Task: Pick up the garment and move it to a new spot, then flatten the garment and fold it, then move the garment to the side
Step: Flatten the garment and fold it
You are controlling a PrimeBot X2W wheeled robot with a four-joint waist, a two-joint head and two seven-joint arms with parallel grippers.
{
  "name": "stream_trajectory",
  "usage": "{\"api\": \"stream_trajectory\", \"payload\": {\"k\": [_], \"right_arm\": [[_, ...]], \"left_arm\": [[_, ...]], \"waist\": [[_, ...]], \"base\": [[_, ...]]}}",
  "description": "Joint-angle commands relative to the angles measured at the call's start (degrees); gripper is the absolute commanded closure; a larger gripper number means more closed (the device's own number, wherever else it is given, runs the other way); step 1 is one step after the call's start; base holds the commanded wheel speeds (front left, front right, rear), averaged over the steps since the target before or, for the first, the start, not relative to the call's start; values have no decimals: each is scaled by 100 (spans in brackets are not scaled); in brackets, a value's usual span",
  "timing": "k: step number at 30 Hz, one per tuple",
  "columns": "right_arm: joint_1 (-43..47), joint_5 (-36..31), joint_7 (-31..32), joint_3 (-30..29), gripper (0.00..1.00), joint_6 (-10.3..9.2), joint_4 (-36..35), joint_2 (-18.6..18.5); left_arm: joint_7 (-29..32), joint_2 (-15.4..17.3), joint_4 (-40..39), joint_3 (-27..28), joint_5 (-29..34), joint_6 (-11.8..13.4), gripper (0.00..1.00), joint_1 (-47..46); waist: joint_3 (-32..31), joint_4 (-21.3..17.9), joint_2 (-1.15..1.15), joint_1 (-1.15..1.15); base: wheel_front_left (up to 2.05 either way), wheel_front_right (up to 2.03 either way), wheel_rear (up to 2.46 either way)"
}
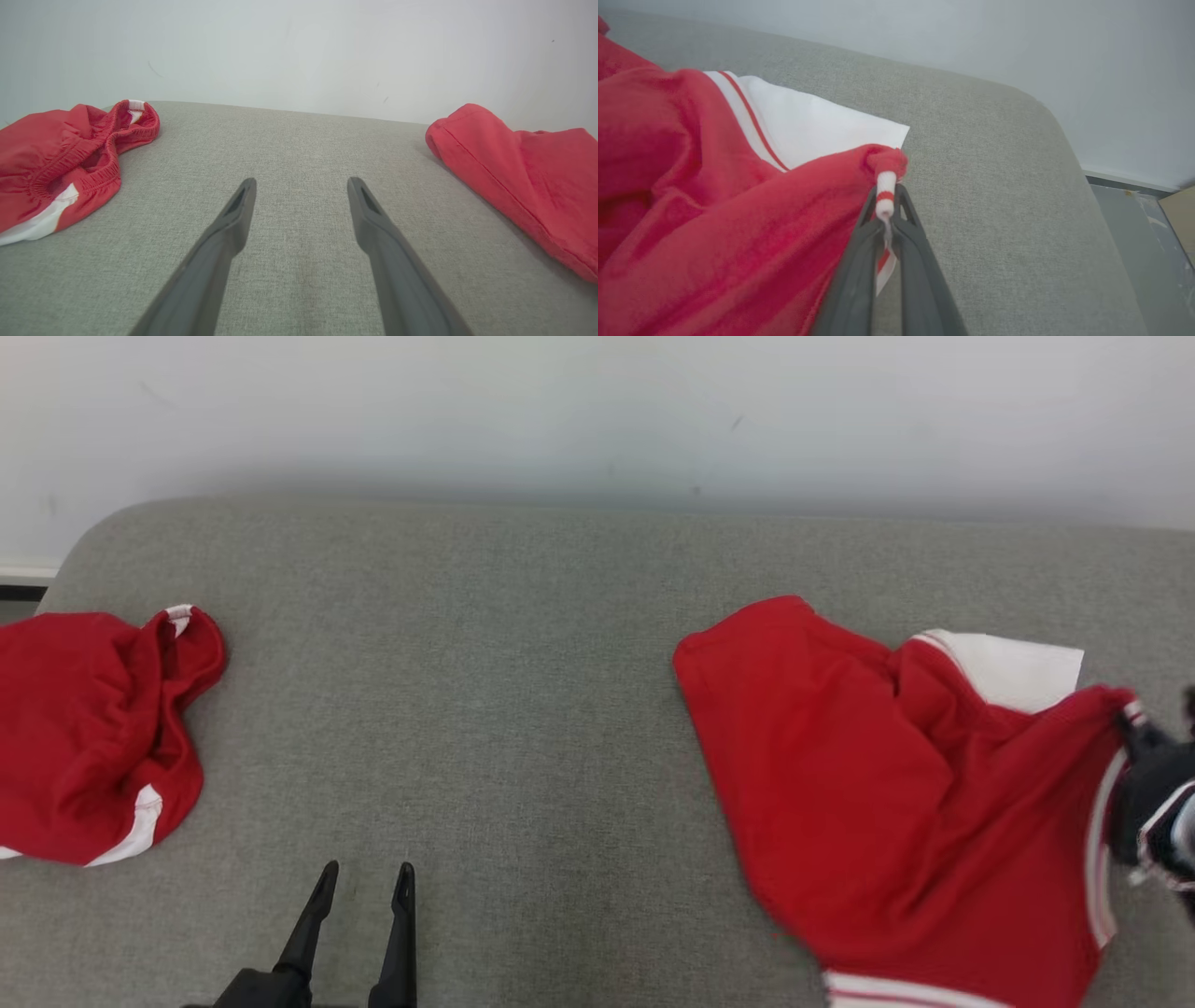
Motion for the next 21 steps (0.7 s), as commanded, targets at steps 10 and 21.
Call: {"api": "stream_trajectory", "payload": {"k": [10,21], "right_arm": [[-821,-409,-377,-326,100,-14,773,-483],[-812,-732,-1381,-417,0,-14,786,-8]], "left_arm": [[-17,-3,68,-133,-90,-5,0,-196],[-17,-4,79,24,-20,-5,0,53]], "waist": [[131,279,-1,0],[-222,30,-1,0]], "base": [[0,0,0],[0,0,0]]}}
